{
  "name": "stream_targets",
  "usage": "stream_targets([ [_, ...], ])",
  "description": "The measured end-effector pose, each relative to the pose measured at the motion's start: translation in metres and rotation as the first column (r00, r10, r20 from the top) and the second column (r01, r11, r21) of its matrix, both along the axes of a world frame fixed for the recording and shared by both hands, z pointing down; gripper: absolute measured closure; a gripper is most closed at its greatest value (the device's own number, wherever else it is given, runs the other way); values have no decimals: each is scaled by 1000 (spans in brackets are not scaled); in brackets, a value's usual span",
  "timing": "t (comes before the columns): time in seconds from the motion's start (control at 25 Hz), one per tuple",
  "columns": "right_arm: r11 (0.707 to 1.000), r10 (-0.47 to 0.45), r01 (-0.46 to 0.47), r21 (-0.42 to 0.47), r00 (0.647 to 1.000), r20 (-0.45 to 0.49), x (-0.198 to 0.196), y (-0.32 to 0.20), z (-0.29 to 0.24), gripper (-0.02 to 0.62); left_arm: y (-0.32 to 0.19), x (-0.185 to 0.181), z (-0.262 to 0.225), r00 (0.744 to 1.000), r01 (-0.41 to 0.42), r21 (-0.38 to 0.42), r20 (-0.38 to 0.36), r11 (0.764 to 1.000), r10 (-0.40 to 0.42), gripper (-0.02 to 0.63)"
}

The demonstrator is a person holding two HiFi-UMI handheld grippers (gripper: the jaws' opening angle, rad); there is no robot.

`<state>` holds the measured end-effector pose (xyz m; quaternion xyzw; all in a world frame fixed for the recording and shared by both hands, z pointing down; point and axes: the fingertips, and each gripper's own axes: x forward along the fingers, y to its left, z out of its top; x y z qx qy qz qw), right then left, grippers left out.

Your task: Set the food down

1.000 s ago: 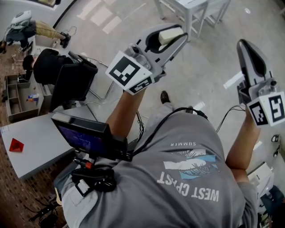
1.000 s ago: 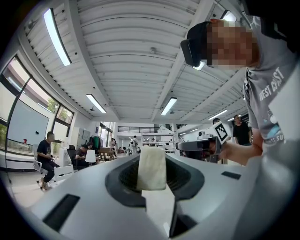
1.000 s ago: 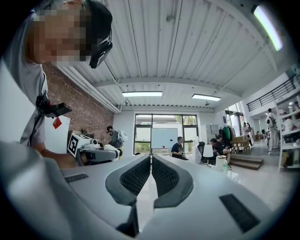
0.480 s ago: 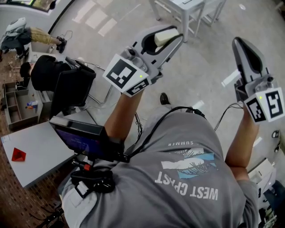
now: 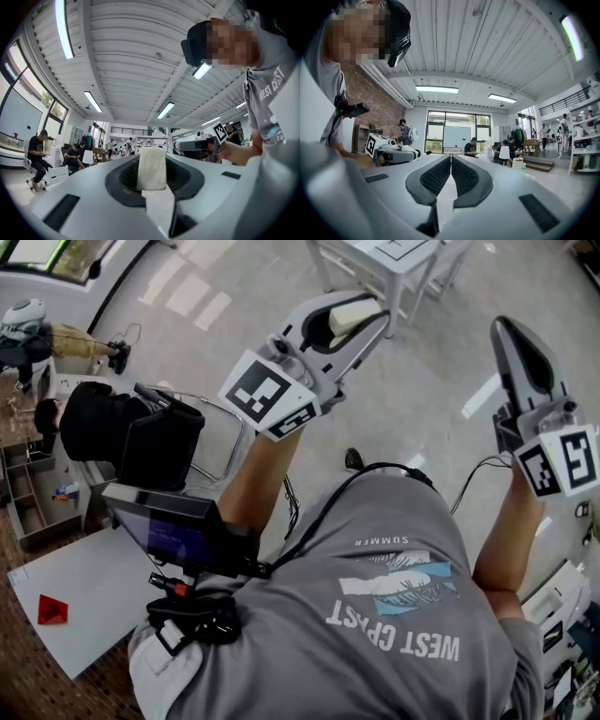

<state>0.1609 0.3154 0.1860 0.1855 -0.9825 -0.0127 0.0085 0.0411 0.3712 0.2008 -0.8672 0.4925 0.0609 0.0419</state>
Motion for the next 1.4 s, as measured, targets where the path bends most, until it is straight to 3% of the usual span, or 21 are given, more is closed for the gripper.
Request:
stream_targets([
  [0.32,1000,24,-24,-6,1000,-12,-14,0,3,588,-7,-10,0,999,-37,15,-11,999,38,505],
  [0.68,1000,-18,19,8,1000,-24,-8,-10,-10,588,-14,8,-8,1000,-7,7,-16,1000,7,505],
  [0.96,997,-75,75,3,997,-16,-22,-75,-12,588,-77,-3,-5,998,56,-20,6,998,-56,505],
  [1.4,989,-149,149,-15,989,11,26,-193,5,588,-193,47,11,992,122,-46,45,992,-120,505],
])
